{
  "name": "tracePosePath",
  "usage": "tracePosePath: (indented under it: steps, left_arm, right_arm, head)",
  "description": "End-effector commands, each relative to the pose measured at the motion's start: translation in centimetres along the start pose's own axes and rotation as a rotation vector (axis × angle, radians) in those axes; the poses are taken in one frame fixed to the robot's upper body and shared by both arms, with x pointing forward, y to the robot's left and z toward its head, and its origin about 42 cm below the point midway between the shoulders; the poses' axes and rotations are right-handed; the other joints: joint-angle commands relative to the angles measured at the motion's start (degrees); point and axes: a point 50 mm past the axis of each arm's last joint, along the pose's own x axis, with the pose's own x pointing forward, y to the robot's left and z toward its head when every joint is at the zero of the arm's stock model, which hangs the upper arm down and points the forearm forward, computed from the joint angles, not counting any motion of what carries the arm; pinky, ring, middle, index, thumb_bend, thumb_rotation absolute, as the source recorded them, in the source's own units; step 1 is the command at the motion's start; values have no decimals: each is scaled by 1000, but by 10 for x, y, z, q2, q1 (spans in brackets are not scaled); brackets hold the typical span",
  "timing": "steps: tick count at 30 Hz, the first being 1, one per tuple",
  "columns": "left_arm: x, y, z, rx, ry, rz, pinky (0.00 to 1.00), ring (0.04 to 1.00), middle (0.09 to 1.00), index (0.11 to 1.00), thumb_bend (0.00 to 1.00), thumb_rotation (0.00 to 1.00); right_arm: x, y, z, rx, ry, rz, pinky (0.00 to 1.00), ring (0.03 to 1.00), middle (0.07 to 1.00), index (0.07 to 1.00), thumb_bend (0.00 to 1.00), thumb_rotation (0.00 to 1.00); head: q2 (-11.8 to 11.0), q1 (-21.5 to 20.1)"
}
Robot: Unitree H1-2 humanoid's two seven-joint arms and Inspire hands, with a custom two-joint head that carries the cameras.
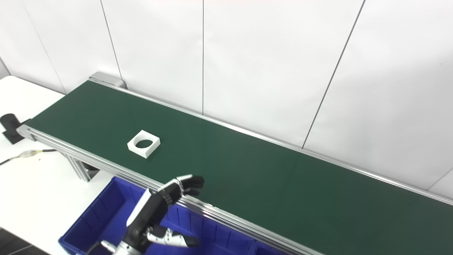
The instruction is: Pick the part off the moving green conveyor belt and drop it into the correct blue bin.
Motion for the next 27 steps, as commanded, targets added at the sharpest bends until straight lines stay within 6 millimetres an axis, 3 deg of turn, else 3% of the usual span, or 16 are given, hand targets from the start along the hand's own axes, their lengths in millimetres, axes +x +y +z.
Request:
tracePosePath:
  steps: [1, 7, 14, 17, 27]
  left_arm:
    - [16, 7, 19, 43, -118, 27, 709, 772, 806, 792, 1000, 305]
    - [34, 16, 28, 134, -179, 59, 757, 804, 829, 816, 997, 326]
    - [53, 29, 33, 194, -200, 51, 826, 859, 881, 864, 921, 321]
    - [71, 52, 35, 251, -198, 19, 854, 895, 912, 887, 885, 314]
    - [108, 94, 22, 407, -135, -59, 890, 925, 934, 899, 859, 293]
  right_arm:
    - [5, -3, 8, 10, -78, -25, 998, 997, 1000, 1000, 745, 469]
    - [7, -2, 9, -17, -84, -25, 985, 990, 997, 1000, 736, 488]
    - [8, 0, 9, -19, -87, -27, 961, 974, 982, 995, 772, 507]
    - [9, 2, 10, -30, -92, -31, 931, 959, 973, 982, 816, 532]
    - [13, 5, 10, -42, -95, -37, 898, 936, 948, 962, 858, 559]
  head:
    - [0, 1]
    - [-1, -4]
    - [1, -9]
    - [3, -21]
    - [9, -52]
